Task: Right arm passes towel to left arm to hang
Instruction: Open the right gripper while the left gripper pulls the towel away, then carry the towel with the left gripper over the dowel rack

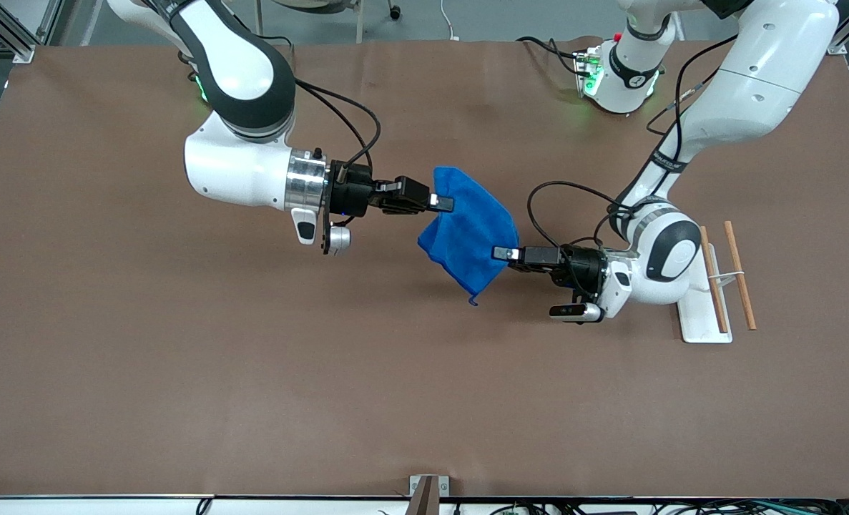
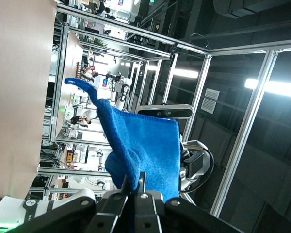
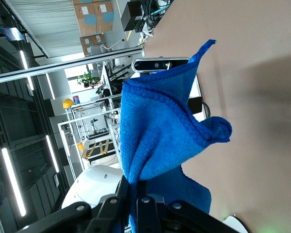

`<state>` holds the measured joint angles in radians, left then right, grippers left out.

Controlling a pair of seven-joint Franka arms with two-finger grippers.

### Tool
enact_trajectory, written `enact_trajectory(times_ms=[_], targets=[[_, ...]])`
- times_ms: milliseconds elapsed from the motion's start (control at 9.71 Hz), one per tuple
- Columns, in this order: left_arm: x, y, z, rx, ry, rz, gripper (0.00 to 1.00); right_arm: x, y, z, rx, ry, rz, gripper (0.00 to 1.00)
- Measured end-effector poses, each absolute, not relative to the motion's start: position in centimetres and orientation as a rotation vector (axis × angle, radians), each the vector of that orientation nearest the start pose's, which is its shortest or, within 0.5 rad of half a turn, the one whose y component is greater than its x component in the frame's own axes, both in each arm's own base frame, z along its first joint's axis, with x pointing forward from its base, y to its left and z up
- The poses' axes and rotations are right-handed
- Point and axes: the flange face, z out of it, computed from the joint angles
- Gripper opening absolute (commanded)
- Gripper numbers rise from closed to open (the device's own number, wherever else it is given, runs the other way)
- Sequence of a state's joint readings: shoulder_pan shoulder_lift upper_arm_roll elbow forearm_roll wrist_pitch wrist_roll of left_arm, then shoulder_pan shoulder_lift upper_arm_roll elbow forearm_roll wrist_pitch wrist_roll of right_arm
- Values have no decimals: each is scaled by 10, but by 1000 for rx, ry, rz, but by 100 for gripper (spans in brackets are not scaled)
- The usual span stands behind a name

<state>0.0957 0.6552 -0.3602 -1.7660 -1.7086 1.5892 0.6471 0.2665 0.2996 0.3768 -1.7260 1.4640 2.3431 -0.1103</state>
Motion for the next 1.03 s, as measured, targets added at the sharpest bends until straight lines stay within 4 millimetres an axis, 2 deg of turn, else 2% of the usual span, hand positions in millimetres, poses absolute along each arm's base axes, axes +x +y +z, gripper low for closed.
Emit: enact_trajectory(times_ms=[206,309,412,515,721,824,926,1029], targets=[[625,-234,304,1310,142,-302,0,548,391,460,-1862,257,111,100],[637,-227,318,1391,174,-335,0,553,380,453,-1914,237,88,100],[650,-216,331,1499,204,-367,0,563,361,447,-2000,186,57,100],[661,-199,342,1612,245,-398,0,575,334,443,-2079,124,54,100],[683,-144,356,1846,362,-437,0,600,259,433,-2281,13,59,100],[690,-118,368,1985,432,-448,0,608,226,434,-2410,-14,48,100],[694,-101,385,2134,487,-441,0,610,201,442,-2552,-28,23,100],[694,-92,404,2272,539,-421,0,610,176,453,-2685,-29,-5,100]])
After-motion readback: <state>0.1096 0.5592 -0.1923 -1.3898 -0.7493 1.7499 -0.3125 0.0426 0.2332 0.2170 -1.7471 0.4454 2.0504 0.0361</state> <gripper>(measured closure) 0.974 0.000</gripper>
